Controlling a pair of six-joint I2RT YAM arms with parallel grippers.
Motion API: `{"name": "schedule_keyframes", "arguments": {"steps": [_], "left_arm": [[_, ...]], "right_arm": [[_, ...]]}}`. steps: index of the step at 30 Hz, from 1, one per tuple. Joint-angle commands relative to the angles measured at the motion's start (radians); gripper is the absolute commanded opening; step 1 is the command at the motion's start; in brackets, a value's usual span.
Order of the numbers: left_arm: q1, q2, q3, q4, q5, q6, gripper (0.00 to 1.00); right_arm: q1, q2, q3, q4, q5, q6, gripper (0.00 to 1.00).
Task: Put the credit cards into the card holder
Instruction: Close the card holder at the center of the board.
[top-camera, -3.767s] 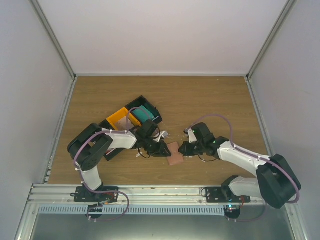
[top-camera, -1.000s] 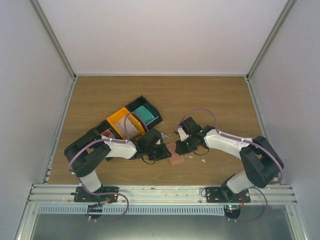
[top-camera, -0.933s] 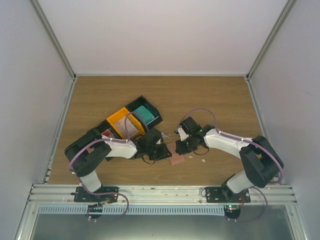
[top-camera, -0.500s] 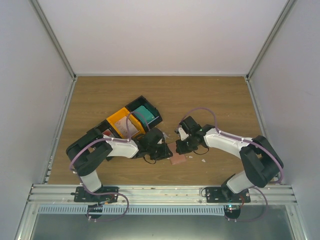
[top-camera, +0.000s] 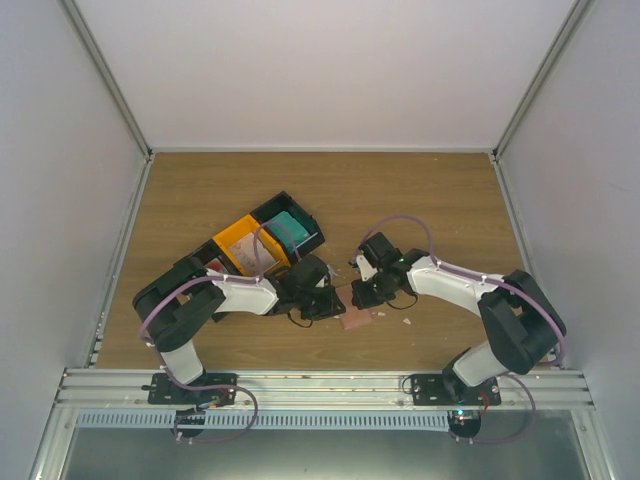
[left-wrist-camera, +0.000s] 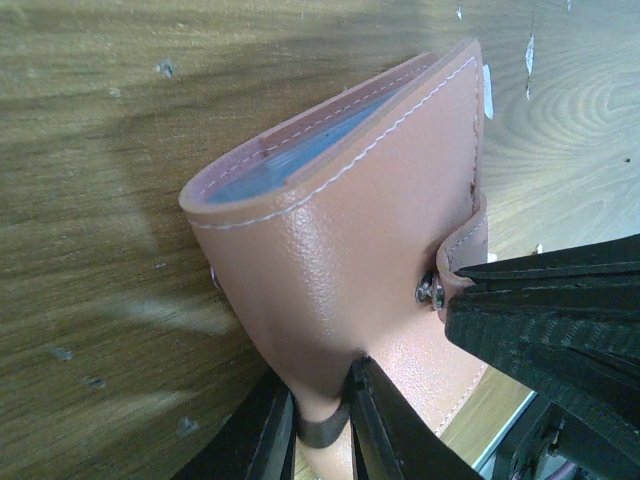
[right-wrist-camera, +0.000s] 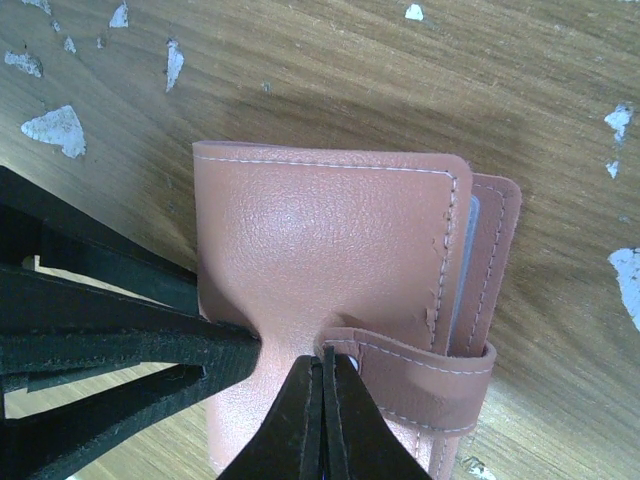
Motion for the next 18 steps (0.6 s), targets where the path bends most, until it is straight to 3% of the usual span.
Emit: {"name": "schedule_keyframes", "arguments": {"steps": [1,18], "left_arm": [[-0.030,0.103,-0.003,-0.022,-0.092,0.027,0.18],[-0.030,0.098,0.002,-0.022,-0.090,0.027,0.18]], "right_arm": [[0.034,0.089,-0.073,-0.044,-0.001,0.017,0.00],[0.036,0.194,-0.133,0.002,0.081,0.091,0.00]]}}
